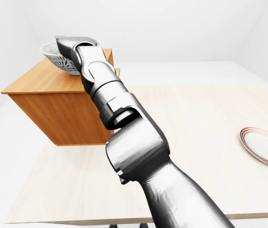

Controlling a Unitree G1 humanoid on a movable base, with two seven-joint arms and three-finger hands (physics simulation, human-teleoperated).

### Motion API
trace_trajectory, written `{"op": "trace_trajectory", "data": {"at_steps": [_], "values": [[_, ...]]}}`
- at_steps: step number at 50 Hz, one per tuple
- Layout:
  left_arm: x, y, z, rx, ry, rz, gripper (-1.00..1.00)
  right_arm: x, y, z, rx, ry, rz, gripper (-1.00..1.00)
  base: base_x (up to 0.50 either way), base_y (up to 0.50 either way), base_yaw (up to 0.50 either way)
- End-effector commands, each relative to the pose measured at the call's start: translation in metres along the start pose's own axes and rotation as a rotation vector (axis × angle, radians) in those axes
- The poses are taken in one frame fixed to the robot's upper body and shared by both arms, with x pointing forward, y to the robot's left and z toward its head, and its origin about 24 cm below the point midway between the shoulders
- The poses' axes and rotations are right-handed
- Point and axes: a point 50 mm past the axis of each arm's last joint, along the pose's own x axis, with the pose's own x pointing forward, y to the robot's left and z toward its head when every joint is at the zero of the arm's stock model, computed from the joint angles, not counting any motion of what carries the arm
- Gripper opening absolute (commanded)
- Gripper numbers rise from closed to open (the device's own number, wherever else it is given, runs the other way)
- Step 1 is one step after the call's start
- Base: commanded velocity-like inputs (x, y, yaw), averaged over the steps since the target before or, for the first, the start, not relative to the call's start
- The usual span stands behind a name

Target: Put the bowl on top of the cabinet.

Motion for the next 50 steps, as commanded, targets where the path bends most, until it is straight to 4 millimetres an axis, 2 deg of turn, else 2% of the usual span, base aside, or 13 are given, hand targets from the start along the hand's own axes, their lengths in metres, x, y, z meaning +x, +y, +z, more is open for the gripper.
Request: {"op": "trace_trajectory", "data": {"at_steps": [1,4,6,9,10,14,17,18,22,39,43,50], "values": [[0.0,0.0,-0.001,0.002,0.002,0.002,1.0,0.002,0.007,-0.001,-0.042,0.014,0.01,1.0,0.0,0.0,0.0],[0.0,0.0,0.0,0.002,0.003,-0.001,1.0,-0.002,-0.013,0.006,-0.038,-0.004,-0.073,1.0,0.0,0.0,0.0],[0.0,-0.001,-0.001,0.0,0.001,-0.002,1.0,-0.008,-0.037,0.017,-0.034,-0.033,-0.17,1.0,0.0,0.0,0.0],[0.0,0.0,-0.001,0.003,0.005,-0.002,1.0,-0.016,-0.059,0.031,-0.038,-0.068,-0.267,1.0,0.0,0.0,0.0],[-0.001,-0.001,-0.001,0.004,0.006,-0.002,1.0,-0.018,-0.065,0.041,-0.047,-0.095,-0.283,1.0,0.0,0.0,0.0],[-0.001,-0.001,-0.003,0.009,0.014,-0.007,1.0,-0.025,-0.077,0.06,-0.056,-0.144,-0.352,1.0,0.0,0.0,0.0],[-0.001,-0.001,-0.002,0.007,0.011,-0.006,1.0,-0.035,-0.093,0.074,-0.077,-0.179,-0.42,1.0,0.0,0.0,0.0],[-0.001,-0.001,-0.002,0.007,0.011,-0.005,1.0,-0.042,-0.105,0.084,-0.083,-0.204,-0.461,1.0,0.0,0.0,0.0],[-0.001,-0.001,-0.002,0.009,0.015,-0.007,1.0,-0.057,-0.123,0.104,-0.105,-0.258,-0.519,1.0,0.0,0.0,0.0],[0.0,-0.003,-0.001,0.009,0.013,-0.026,1.0,-0.078,-0.129,0.139,-0.103,-0.4,-0.547,1.0,0.0,0.0,0.0],[-0.001,-0.004,-0.002,0.01,0.014,-0.029,1.0,-0.087,-0.129,0.153,-0.115,-0.452,-0.552,1.0,0.0,0.0,0.0],[-0.001,-0.003,-0.002,0.01,0.013,-0.026,1.0,-0.092,-0.129,0.16,-0.125,-0.479,-0.551,1.0,0.0,0.0,0.0]]}}
